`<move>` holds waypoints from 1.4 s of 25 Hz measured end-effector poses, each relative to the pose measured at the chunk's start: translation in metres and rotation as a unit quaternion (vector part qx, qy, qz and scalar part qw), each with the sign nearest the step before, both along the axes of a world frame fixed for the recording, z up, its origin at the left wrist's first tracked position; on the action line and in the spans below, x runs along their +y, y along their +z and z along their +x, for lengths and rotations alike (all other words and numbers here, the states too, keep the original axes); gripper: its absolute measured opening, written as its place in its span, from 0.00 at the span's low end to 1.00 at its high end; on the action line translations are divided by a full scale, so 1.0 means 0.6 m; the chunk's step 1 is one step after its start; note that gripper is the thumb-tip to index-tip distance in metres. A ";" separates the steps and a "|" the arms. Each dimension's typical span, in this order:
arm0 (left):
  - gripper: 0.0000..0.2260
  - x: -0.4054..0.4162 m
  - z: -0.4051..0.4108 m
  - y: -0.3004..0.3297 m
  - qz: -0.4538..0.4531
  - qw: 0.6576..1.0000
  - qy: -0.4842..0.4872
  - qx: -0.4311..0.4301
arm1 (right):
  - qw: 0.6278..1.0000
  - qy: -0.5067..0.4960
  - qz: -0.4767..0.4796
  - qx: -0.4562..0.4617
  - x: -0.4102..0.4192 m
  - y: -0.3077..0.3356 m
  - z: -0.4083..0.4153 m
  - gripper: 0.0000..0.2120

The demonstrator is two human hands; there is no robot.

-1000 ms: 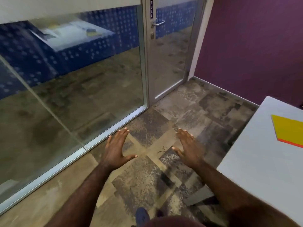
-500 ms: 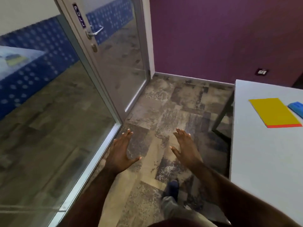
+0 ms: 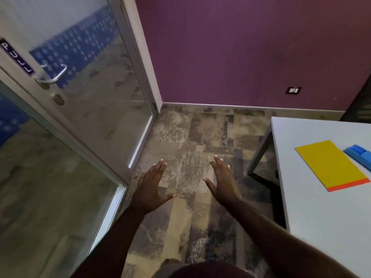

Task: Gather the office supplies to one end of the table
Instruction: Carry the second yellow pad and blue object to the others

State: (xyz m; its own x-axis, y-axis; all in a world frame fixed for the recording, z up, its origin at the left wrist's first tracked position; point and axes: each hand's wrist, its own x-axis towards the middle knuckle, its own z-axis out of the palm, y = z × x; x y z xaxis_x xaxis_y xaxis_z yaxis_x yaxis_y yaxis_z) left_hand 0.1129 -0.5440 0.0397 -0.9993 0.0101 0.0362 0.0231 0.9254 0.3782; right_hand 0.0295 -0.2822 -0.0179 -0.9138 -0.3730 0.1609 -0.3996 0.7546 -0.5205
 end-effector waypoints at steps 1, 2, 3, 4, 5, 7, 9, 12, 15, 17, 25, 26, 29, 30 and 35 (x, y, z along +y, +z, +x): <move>0.47 -0.003 -0.039 0.002 0.001 1.000 -0.008 0.003 | 1.000 -0.004 0.002 0.009 -0.001 0.004 -0.030 0.30; 0.47 -0.008 -0.083 0.003 0.003 1.000 -0.015 0.007 | 1.000 -0.015 0.000 0.012 -0.001 0.006 -0.061 0.30; 0.47 -0.014 -0.124 0.003 0.003 1.000 -0.025 0.010 | 1.000 -0.027 -0.001 0.014 -0.001 0.005 -0.090 0.30; 0.47 -0.022 -0.172 0.001 0.001 0.999 -0.041 0.009 | 0.999 -0.041 0.002 0.017 -0.001 0.003 -0.123 0.30; 0.47 -0.030 -0.215 -0.001 -0.002 0.998 -0.056 0.009 | 0.998 -0.053 0.008 0.020 0.000 -0.001 -0.154 0.30; 0.48 -0.042 -0.311 -0.006 -0.005 0.996 -0.085 0.012 | 0.996 -0.078 0.019 0.024 -0.002 -0.010 -0.222 0.31; 0.48 -0.056 -0.408 -0.009 -0.001 0.993 -0.114 0.005 | 0.992 -0.120 0.024 0.016 -0.007 -0.014 -0.280 0.32; 0.48 -0.058 -0.532 -0.005 0.011 0.985 -0.174 0.003 | 0.985 -0.171 0.031 0.021 -0.004 -0.012 -0.349 0.31; 0.47 -0.036 -0.653 0.001 0.021 0.976 -0.216 0.007 | 0.969 -0.245 0.019 0.024 0.012 0.001 -0.406 0.29; 0.46 -0.007 -0.720 0.007 0.026 0.970 -0.242 0.008 | 0.958 -0.286 0.009 0.023 0.033 0.009 -0.435 0.29; 0.48 0.188 -0.976 0.003 0.007 0.938 -0.347 0.014 | 0.905 -0.424 0.014 0.016 0.178 0.002 -0.575 0.27; 0.48 0.219 -1.003 0.002 0.004 0.933 -0.359 0.010 | 0.900 -0.436 0.008 0.017 0.199 -0.001 -0.592 0.27; 0.49 0.314 -1.082 0.002 -0.006 0.915 -0.403 0.000 | 0.880 -0.474 -0.010 0.012 0.264 -0.003 -0.639 0.25; 0.48 0.343 -1.104 0.002 -0.009 0.908 -0.418 0.000 | 0.878 -0.479 -0.008 0.009 0.285 -0.004 -0.651 0.25; 0.48 0.492 -1.168 0.001 0.008 0.869 -0.495 -0.015 | 0.848 -0.529 0.025 -0.029 0.381 -0.002 -0.678 0.27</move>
State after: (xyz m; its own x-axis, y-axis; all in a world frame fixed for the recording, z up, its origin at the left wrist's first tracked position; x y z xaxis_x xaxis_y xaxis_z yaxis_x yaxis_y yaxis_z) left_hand -0.5876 -0.2485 0.0404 -0.5022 0.8646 0.0176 0.7940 0.4529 0.4055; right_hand -0.3776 -0.0534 -0.0189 -0.7470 0.6553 0.1118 0.5402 0.6964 -0.4724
